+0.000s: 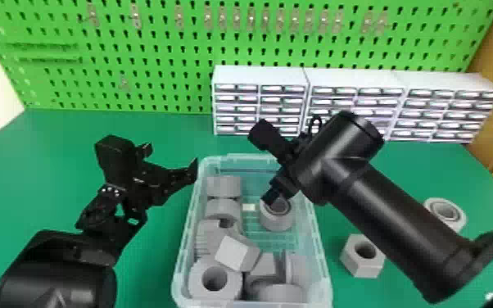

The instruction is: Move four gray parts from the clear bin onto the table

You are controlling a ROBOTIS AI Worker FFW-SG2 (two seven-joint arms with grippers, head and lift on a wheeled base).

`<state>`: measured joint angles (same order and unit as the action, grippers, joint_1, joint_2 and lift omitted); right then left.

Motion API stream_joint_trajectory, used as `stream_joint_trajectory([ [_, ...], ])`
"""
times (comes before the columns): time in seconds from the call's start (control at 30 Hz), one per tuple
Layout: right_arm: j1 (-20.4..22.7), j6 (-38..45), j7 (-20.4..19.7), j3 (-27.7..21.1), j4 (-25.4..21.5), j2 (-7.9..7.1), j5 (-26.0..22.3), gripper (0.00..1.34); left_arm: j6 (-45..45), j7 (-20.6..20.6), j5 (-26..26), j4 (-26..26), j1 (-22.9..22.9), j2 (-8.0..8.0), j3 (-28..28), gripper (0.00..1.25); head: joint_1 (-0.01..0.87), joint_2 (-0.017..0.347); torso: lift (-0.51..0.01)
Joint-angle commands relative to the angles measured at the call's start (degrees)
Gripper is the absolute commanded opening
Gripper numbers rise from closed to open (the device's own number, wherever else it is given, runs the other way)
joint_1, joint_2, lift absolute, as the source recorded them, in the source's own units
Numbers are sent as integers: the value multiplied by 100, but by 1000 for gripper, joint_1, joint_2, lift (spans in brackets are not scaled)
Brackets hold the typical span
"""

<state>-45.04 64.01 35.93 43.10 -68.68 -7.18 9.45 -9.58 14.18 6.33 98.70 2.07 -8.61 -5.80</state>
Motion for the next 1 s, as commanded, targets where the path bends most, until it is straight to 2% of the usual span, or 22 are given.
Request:
stream_joint_trajectory([
  [0.0,-49,-108,63,84,144,6,13,801,0,6,0,0,13,0,9,1135,678,34,-50],
  [0.43,-101,-460,379,339,496,24,127,801,0,15,0,0,39,-9,26,1135,678,34,-50],
  [0.97,-189,-934,432,568,768,-20,180,790,0,32,0,-35,83,-9,17,1137,678,34,-50],
])
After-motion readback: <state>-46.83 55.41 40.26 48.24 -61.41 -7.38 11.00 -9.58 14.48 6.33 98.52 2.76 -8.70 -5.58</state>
